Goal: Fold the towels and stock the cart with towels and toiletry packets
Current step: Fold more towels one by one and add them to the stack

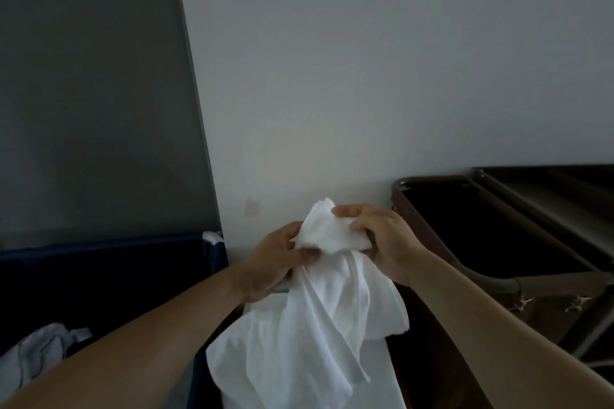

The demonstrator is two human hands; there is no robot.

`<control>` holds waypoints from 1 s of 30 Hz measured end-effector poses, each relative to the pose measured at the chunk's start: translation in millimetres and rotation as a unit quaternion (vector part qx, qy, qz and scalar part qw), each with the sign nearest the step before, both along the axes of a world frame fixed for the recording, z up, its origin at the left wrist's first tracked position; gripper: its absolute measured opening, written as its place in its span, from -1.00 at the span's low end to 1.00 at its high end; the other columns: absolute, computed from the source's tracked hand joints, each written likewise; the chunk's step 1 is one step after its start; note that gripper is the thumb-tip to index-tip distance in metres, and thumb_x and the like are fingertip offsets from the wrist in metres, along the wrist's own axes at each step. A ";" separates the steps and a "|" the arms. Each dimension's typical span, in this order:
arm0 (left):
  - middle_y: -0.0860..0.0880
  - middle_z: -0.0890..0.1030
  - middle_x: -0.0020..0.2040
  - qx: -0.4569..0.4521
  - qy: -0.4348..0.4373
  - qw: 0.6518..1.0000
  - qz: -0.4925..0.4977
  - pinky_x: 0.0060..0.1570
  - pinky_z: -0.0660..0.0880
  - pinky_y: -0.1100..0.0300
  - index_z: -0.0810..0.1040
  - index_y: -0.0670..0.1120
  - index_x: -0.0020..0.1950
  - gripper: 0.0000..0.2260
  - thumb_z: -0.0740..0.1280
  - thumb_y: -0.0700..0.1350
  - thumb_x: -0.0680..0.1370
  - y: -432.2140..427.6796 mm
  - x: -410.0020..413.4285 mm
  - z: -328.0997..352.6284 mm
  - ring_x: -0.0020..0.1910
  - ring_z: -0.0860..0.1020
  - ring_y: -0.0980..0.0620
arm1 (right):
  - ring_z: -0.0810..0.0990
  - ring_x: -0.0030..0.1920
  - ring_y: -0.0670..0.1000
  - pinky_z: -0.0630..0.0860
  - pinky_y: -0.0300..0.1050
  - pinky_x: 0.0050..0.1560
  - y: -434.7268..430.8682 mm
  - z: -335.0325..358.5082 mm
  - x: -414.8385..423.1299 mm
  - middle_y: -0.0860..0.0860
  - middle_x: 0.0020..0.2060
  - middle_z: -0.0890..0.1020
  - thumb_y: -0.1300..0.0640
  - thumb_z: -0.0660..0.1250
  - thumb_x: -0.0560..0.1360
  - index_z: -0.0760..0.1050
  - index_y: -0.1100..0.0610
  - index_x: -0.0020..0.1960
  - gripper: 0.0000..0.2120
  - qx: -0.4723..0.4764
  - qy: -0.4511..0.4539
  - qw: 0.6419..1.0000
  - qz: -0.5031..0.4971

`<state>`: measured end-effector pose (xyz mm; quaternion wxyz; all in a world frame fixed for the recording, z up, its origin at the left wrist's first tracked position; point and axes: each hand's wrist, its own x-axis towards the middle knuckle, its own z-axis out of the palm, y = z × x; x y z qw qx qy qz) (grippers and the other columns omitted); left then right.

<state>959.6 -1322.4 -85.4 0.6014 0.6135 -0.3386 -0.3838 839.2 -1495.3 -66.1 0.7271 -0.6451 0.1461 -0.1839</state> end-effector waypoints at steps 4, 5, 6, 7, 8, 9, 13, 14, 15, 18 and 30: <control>-0.23 0.62 0.23 -0.018 0.063 0.998 0.018 0.28 0.47 -0.27 0.53 -0.18 0.33 -0.67 0.37 -0.22 0.57 16.3 17.2 0.3 0.21 0.59 -0.27 | 0.55 0.34 0.02 0.55 -0.06 0.23 2.1 6.8 -8.4 0.06 0.31 0.59 0.43 0.19 0.40 0.40 0.15 0.42 -0.41 -0.061 -0.002 0.976 0.207; -0.24 0.62 0.23 -0.016 0.069 0.997 0.013 0.28 0.46 -0.27 0.54 -0.18 0.33 -0.68 0.36 -0.22 0.57 19.6 20.6 1.6 0.22 0.59 -0.28 | 0.56 0.31 -0.06 0.54 -0.07 0.26 3.7 8.5 -6.8 0.00 0.29 0.61 0.45 0.26 0.41 0.39 0.13 0.44 -0.38 -0.170 0.022 0.964 0.205; -0.24 0.61 0.24 -0.011 0.072 0.997 0.007 0.29 0.45 -0.27 0.55 -0.19 0.33 -0.68 0.36 -0.23 0.56 22.5 22.6 2.6 0.23 0.58 -0.28 | 0.61 0.22 -0.10 0.56 -0.09 0.25 6.8 9.8 -3.4 -0.04 0.20 0.66 0.41 0.36 0.43 0.46 0.11 0.39 -0.44 -0.273 0.041 0.949 0.154; -0.24 0.61 0.25 -0.004 0.078 0.997 0.000 0.30 0.44 -0.27 0.55 -0.19 0.33 -0.67 0.36 -0.23 0.56 25.1 23.6 2.6 0.24 0.57 -0.29 | 0.67 0.11 -0.09 0.59 -0.08 0.20 9.7 10.4 1.3 -0.05 0.07 0.71 0.34 0.46 0.44 0.57 0.08 0.27 -0.57 -0.334 0.044 0.938 0.079; -0.24 0.60 0.26 -0.001 0.088 0.996 -0.011 0.31 0.44 -0.26 0.56 -0.19 0.33 -0.66 0.35 -0.23 0.55 27.1 23.9 2.0 0.25 0.56 -0.29 | 0.70 0.00 -0.02 0.61 -0.05 0.15 14.0 11.1 6.6 -0.02 -0.06 0.74 0.27 0.50 0.44 0.65 0.05 0.10 -0.73 -0.343 0.030 0.939 0.005; -0.24 0.60 0.26 -0.003 0.102 0.994 -0.027 0.31 0.44 -0.24 0.56 -0.19 0.32 -0.65 0.33 -0.23 0.53 28.6 23.5 0.8 0.25 0.56 -0.29 | 0.70 -0.10 0.06 0.62 0.00 0.08 19.2 11.0 11.9 0.01 -0.16 0.74 0.22 0.51 0.46 0.67 0.04 -0.05 -0.88 -0.324 0.009 0.945 -0.042; -0.26 0.64 0.07 -0.004 0.154 0.988 -0.018 0.15 0.54 -0.10 0.61 -0.27 0.20 -0.63 0.22 -0.11 0.50 24.0 12.6 5.5 0.06 0.59 -0.25 | 0.34 -0.46 -0.13 0.34 -0.13 -0.33 36.6 -2.9 31.6 -0.13 -0.54 0.42 0.01 0.41 0.55 0.51 -0.01 -0.43 -0.63 -0.327 0.019 0.937 -0.118; -0.28 0.64 0.11 0.004 0.159 0.987 0.012 0.18 0.52 -0.11 0.60 -0.28 0.22 -0.60 0.19 -0.05 0.57 21.4 10.4 7.8 0.09 0.59 -0.26 | 0.30 -0.47 -0.15 0.30 -0.16 -0.36 40.9 -6.5 34.7 -0.14 -0.56 0.38 -0.02 0.42 0.53 0.47 -0.05 -0.45 -0.62 -0.342 0.031 0.932 -0.116; -0.29 0.63 0.15 0.012 0.152 0.988 0.038 0.21 0.51 -0.12 0.58 -0.28 0.25 -0.59 0.19 -0.01 0.62 19.1 9.4 8.5 0.14 0.59 -0.29 | 0.29 -0.48 -0.17 0.28 -0.19 -0.38 43.3 -9.7 37.0 -0.14 -0.57 0.38 -0.03 0.44 0.51 0.47 -0.07 -0.44 -0.63 -0.354 0.037 0.928 -0.110; -0.30 0.62 0.20 0.014 0.142 0.987 0.071 0.28 0.49 -0.17 0.56 -0.30 0.28 -0.66 0.27 -0.09 0.63 18.6 9.0 8.5 0.23 0.57 -0.31 | 0.34 -0.49 -0.19 0.30 -0.21 -0.39 41.5 -7.2 36.2 -0.16 -0.55 0.43 -0.01 0.49 0.47 0.53 -0.06 -0.39 -0.71 -0.356 0.013 0.928 -0.108; -0.13 0.69 0.13 -0.119 0.096 0.975 0.159 0.12 0.57 0.02 0.55 -0.19 0.30 -0.72 0.26 -0.10 0.65 13.7 42.8 63.5 0.12 0.66 -0.11 | 0.53 -0.37 -0.22 0.45 -0.32 -0.33 19.8 70.8 2.7 -0.20 -0.36 0.62 -0.11 0.40 0.36 0.51 -0.03 -0.19 -0.82 -0.348 -0.068 0.925 -0.136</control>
